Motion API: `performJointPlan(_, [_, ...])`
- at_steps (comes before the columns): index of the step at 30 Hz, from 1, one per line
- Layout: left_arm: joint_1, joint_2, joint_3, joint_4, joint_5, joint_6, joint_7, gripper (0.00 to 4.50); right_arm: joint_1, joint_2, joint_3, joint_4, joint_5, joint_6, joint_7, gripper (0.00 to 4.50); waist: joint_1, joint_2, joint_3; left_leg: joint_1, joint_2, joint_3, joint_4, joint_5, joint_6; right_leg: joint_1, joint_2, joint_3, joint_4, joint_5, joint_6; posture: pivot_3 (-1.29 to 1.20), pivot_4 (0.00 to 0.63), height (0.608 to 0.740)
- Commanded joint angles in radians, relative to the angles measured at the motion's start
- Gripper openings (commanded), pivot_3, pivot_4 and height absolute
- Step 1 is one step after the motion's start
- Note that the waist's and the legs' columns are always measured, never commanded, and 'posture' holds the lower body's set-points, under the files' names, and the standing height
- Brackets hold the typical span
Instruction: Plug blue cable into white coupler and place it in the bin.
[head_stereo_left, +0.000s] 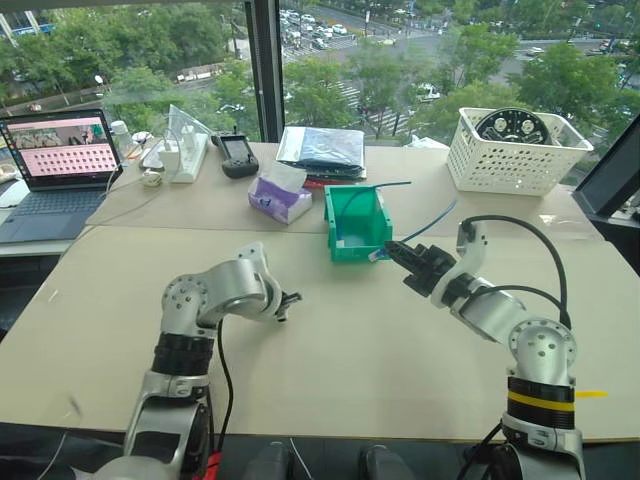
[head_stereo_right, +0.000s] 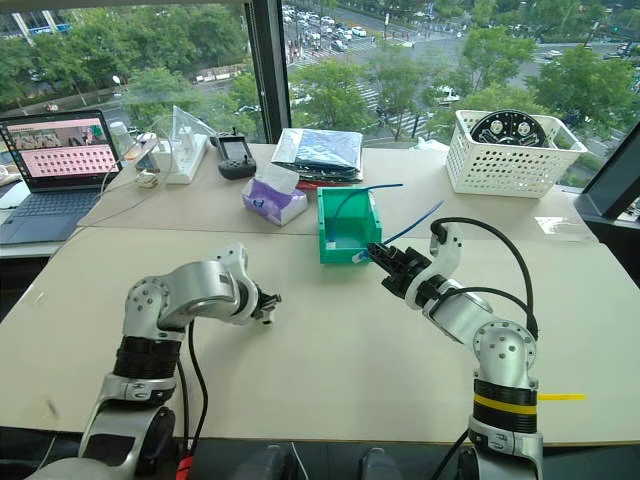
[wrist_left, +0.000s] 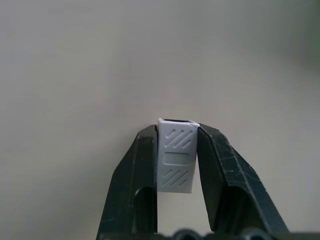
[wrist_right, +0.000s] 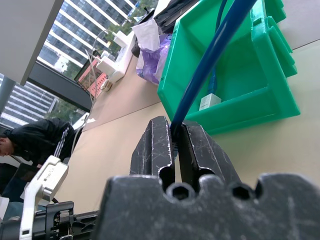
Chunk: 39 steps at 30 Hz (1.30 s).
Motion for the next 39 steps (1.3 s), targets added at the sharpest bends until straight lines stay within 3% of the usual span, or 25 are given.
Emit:
performJointPlan(1, [-0.05,0.058,0.031,-0.129,-0.009,0.043,-0.205,0.68,-0.026,-0.009,-0.02,-0.028,0.0,-0.024,0.019,0.0,-0.004,0.0,0.0,0.0,0.0,0.0,0.0,0.0,0.0,0.0,0.0,0.0,0.0,0.0,0.0,0.0,0.15,0.74])
performJointPlan(2, [-0.063,0.111,0.022,-0.165,-0.001,0.072,-0.311,0.68,-0.028,-0.013,-0.022,-0.027,0.0,-0.023,0.02,0.0,-0.008,0.0,0.0,0.0,0.0,0.0,-0.001,0.0,0.0,0.0,0.0,0.0,0.0,0.0,0.0,0.0,0.15,0.74])
performJointPlan(4, [-0.092,0.219,0.003,-0.262,0.16,0.145,-0.585,0.68,-0.03,-0.02,-0.027,-0.027,0.001,-0.018,0.02,0.0,-0.019,0.0,0.0,0.0,-0.001,0.001,-0.002,0.0,0.0,-0.001,0.001,0.0,0.0,0.0,0.0,0.0,0.15,0.74])
performJointPlan(7, [-0.044,0.319,-0.019,-0.396,0.406,0.065,-0.995,0.68,-0.029,-0.032,-0.034,-0.026,0.003,-0.013,0.022,0.0,-0.024,0.001,0.0,0.0,-0.001,0.001,-0.003,0.0,0.0,-0.002,0.003,0.0,0.0,-0.001,-0.002,0.0,0.15,0.74])
performJointPlan(10, [0.117,0.426,-0.085,-0.524,0.708,-0.162,-1.452,0.68,-0.029,-0.04,-0.038,-0.029,0.006,-0.01,0.017,0.0,-0.027,0.002,0.0,0.005,-0.001,0.006,-0.009,0.0,0.0,0.001,0.002,0.003,-0.003,-0.003,-0.004,0.0,0.15,0.74])
performJointPlan(13, [0.284,0.477,-0.166,-0.481,0.943,-0.399,-1.829,0.68,-0.03,-0.05,-0.043,-0.034,0.011,-0.006,0.013,0.0,-0.026,0.001,0.0,0.007,0.001,0.008,-0.013,0.001,-0.001,0.0,0.003,0.003,-0.005,-0.006,-0.009,0.0,0.15,0.74])
performJointPlan(19, [0.515,0.515,-0.261,-0.338,1.247,-0.911,-2.543,0.68,-0.02,-0.074,-0.065,-0.064,0.037,0.007,-0.012,0.0,-0.025,0.002,0.0,0.004,0.006,0.014,-0.016,0.001,-0.001,-0.003,0.003,0.003,-0.007,-0.007,-0.011,0.0,0.15,0.74])
performJointPlan(27, [0.431,0.394,-0.216,-0.038,1.317,-1.073,-2.81,0.68,0.029,-0.087,-0.092,-0.132,0.088,-0.005,-0.074,0.0,-0.012,0.002,0.0,-0.001,0.005,0.008,-0.016,0.001,0.002,-0.003,0.001,0.002,-0.015,-0.003,-0.003,0.0,0.15,0.74])
performJointPlan(32, [0.319,0.267,-0.194,0.178,1.418,-1.212,-2.819,0.68,0.063,-0.084,-0.102,-0.177,0.113,-0.022,-0.118,0.0,-0.013,0.002,0.0,-0.001,0.005,0.007,-0.016,0.001,0.003,-0.003,0.001,0.001,-0.015,-0.001,-0.001,0.0,0.15,0.74])
performJointPlan(39, [0.117,0.048,-0.253,0.446,1.654,-1.373,-2.663,0.68,0.126,-0.036,-0.077,-0.262,0.137,-0.063,-0.189,0.0,-0.003,0.001,0.0,-0.002,0.004,0.006,-0.014,0.002,0.004,-0.001,0.0,0.0,-0.015,0.0,0.001,0.0,0.15,0.74])
